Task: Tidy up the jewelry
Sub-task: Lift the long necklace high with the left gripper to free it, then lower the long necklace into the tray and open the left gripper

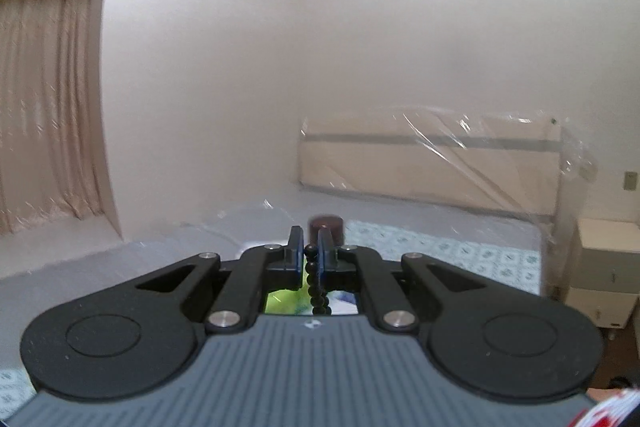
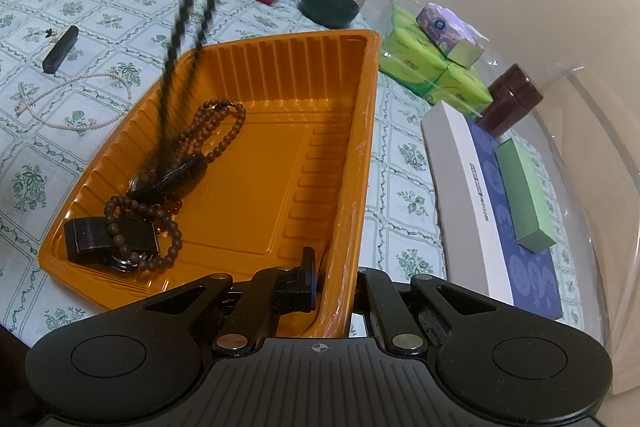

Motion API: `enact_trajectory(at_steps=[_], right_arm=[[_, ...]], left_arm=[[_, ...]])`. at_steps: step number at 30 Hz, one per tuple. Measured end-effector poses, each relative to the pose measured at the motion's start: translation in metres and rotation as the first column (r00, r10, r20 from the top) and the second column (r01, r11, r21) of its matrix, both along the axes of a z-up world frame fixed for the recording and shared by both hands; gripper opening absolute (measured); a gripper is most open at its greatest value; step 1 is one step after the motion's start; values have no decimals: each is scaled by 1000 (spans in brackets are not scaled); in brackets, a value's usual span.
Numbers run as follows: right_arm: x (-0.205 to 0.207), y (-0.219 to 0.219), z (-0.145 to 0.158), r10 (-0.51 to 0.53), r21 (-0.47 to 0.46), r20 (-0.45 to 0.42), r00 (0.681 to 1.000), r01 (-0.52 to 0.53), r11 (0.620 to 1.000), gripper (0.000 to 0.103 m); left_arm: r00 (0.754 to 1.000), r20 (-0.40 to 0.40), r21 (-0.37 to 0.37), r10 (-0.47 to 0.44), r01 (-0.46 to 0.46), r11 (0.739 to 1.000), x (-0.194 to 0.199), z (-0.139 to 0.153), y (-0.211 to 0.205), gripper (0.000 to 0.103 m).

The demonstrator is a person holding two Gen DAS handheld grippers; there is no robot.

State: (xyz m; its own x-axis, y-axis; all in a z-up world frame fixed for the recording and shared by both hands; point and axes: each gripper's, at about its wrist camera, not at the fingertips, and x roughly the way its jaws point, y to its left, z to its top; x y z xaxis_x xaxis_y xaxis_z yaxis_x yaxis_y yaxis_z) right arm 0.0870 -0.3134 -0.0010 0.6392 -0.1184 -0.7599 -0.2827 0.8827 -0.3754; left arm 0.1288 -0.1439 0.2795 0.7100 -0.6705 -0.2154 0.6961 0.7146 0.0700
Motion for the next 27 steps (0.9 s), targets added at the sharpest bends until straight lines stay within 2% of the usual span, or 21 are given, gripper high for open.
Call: enact_trajectory(at_steps=[6,10,14,20,27], right_arm=[[0,0,-1,0,5,0,1000,0,1000,5],[0,-1,-1,-1,8,-1,1000,1,1000,5],[0,-1,-2,-1,7,-2,1000,1,1000,5],[1,-2,-4,-3,4,-7,1000,3,1000,5],[2,-2,-4,-4,4,-10,1000,4,1000,5]], left_arm=[[991,-134,64,-25,34,997,20,-50,-29,6],[970,-242,118,-8,37,992,40,-94,-40,6],[950,-312,164,10,43,985,47,-130,-43,6],[932,-361,199,25,51,979,52,-158,-43,6],[919,-392,223,45,47,974,59,-172,-46,6]])
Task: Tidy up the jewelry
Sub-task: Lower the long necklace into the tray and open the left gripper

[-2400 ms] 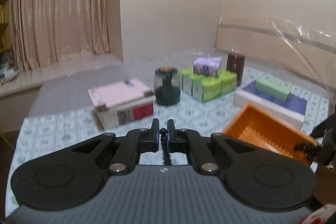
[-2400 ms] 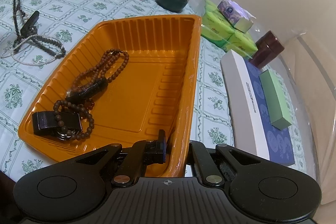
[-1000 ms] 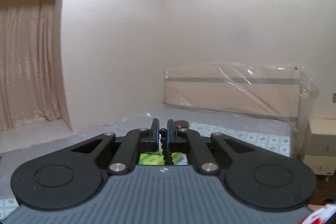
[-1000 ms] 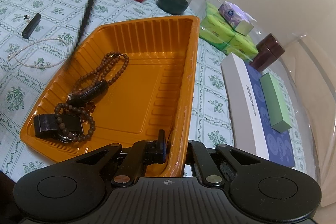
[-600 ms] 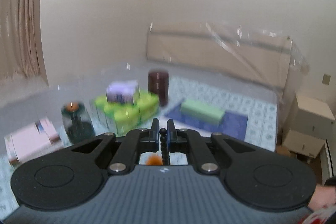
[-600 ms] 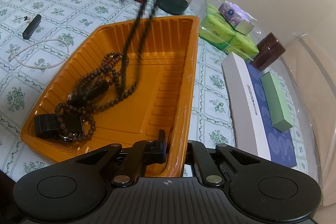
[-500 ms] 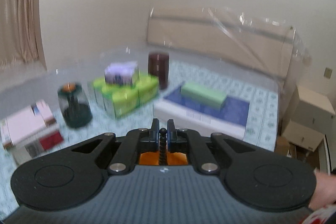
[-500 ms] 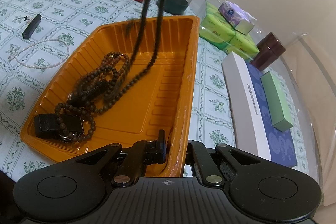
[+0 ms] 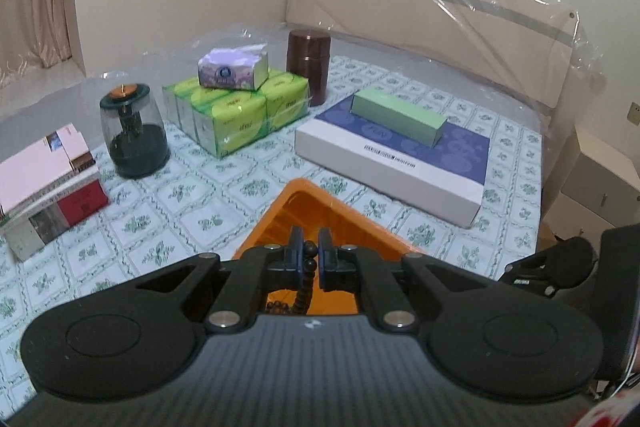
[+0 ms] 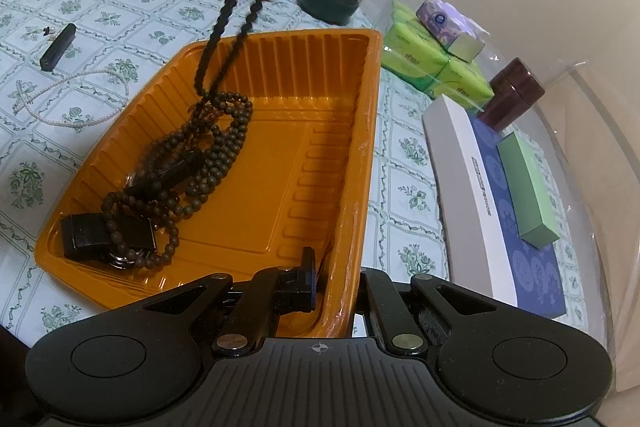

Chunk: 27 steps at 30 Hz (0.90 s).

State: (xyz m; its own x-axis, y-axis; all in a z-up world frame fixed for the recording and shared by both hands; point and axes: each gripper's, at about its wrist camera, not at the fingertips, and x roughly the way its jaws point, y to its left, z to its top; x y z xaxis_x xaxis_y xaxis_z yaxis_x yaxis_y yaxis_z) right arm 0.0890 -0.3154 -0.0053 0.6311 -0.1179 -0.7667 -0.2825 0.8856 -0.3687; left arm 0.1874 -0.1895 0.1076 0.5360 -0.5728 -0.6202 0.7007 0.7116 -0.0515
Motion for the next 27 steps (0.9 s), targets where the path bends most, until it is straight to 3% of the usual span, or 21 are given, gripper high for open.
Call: enact_trajectory(at_steps=[7,22,24,25,27], right_arm=[[0,0,0,0,0,0,1000,0,1000,5],[0,-1,-1,-1,2,-2,1000,1,1000,5],[0,-1,-1,-1,2,-1,1000,1,1000,5],[0,-1,-1,-1,2,-1,1000,1,1000,5],[0,-1,0,-1,2,-1,1000,1,1000,5]], left_arm=[[999,-49,24,5,-3,1000,2,-21,-5,6],[997,-69,48,-17,20,999,-3,-33,-18,6],[997,-73,39,-14,17,999,-2,-33,-16,10],[997,-74,33,-11,13,999,-1,-33,-14,20],[998,-67,28,0,2,1000,-1,-31,-11,22]])
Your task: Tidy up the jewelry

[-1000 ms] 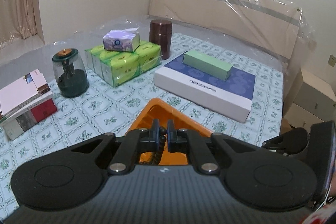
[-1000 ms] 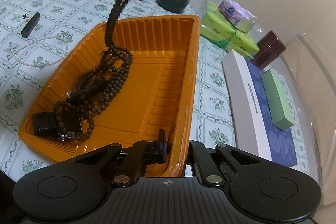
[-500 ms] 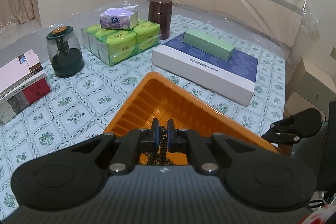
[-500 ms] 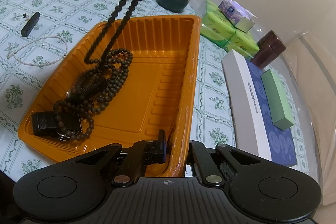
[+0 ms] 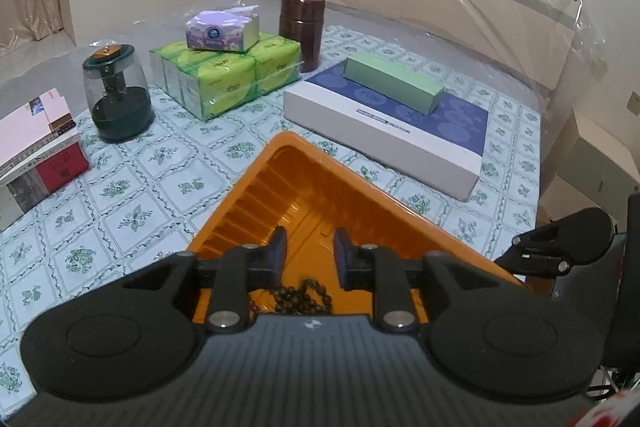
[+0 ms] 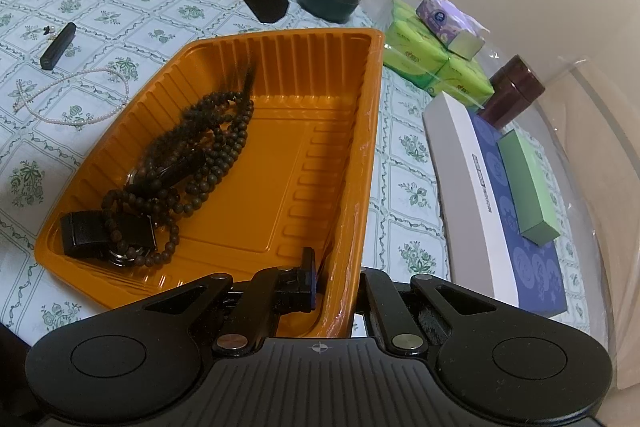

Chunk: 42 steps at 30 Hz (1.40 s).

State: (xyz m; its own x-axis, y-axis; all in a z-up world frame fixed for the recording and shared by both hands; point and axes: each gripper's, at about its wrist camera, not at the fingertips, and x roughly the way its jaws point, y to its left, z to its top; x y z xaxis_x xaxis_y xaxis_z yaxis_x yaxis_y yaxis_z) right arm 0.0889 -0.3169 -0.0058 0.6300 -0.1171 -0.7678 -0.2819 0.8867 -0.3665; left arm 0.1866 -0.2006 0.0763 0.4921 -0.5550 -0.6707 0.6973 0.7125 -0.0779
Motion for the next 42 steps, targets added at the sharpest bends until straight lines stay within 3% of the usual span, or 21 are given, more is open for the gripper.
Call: enact_trajectory(at_steps=[6,12,18,22,31,34,42], right_arm=[[-1,0,-1,-1,1,1,1000,1,1000,5],[-1,-1,-2,-3,4,-1,1000,3,1000,5],[-1,-1,-1,-3,4,-2,1000,3,1000,5],[-1,-1,-1,-4,3,-4,1000,4,1000,5],[-1,-1,0,-3,-4,-10,1000,3,1000,5],[0,0,0,-6,-3,-12,1000,6,1000,5],[0,-1,-1,-7,-1,-12,1000,7,1000,5]], left_arm=[[998,4,-29,68,-68,997,6,7,33,22],[974,21,-52,224,-222,974,13,12,110,23],[893,6,-43,449,-449,893,18,-5,202,24],[818,21,-6,575,-575,818,8,-30,248,26],[716,-31,-1,697,-697,717,-19,-98,297,28],[727,29,-1,686,-687,727,-24,-116,299,28],[765,85,31,638,-642,766,-11,-145,288,28]])
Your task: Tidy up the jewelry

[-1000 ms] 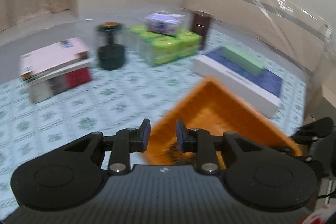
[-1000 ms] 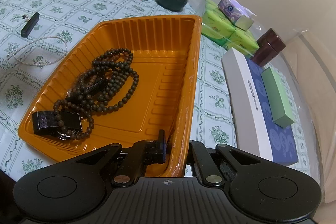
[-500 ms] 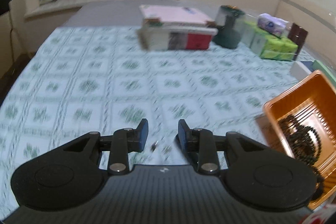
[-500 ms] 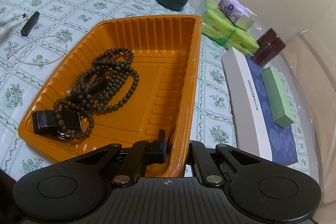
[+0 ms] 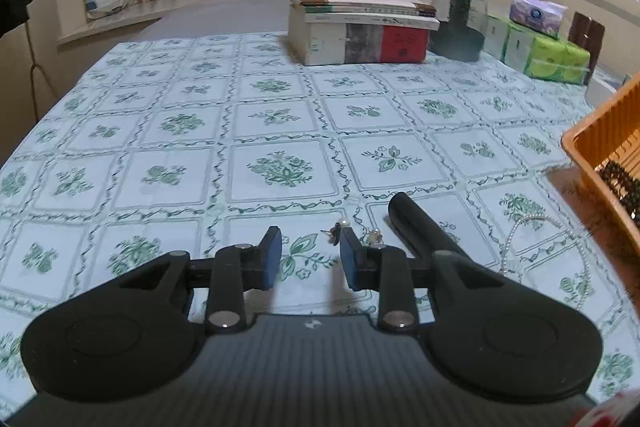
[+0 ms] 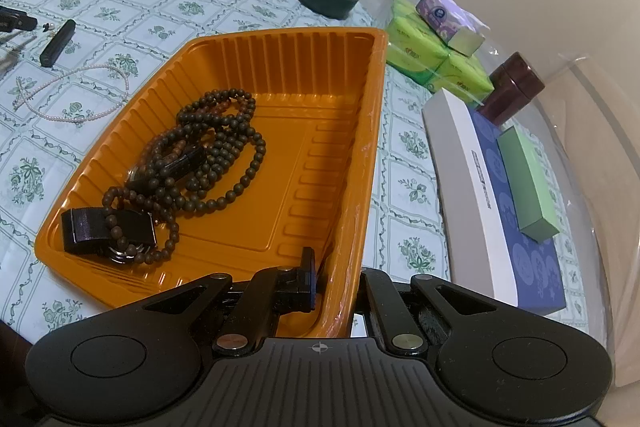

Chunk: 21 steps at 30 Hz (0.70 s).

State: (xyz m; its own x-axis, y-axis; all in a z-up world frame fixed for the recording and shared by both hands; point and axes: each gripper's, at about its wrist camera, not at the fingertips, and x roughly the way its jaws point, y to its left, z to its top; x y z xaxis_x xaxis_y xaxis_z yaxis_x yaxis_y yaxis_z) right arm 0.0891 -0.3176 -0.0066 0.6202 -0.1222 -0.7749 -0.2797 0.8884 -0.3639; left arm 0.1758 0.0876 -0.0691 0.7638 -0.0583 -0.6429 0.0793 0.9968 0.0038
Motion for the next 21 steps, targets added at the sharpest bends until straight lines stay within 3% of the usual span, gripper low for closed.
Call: enact_trajectory(at_steps=[6,10,14,21], right_arm=[[1,-1,-1,-8,5,-11,1000,8,1000,5],[2,-1,-1,-10,7,-10,1000,10,1000,5],[3,-2,-1,-12,9,-11,1000,12,1000,5],[3,-3,-1,-12,11,-7,1000,13,1000,5]], left_arm=[[997,9,37,-78,78,996,15,-10,-8,27],[996,-16,73,-90,91,993,20,-15,-12,5],[996,-15,105,-85,86,991,17,-12,-14,5],[991,20,99,-133,130,987,-4,8,-30,5]])
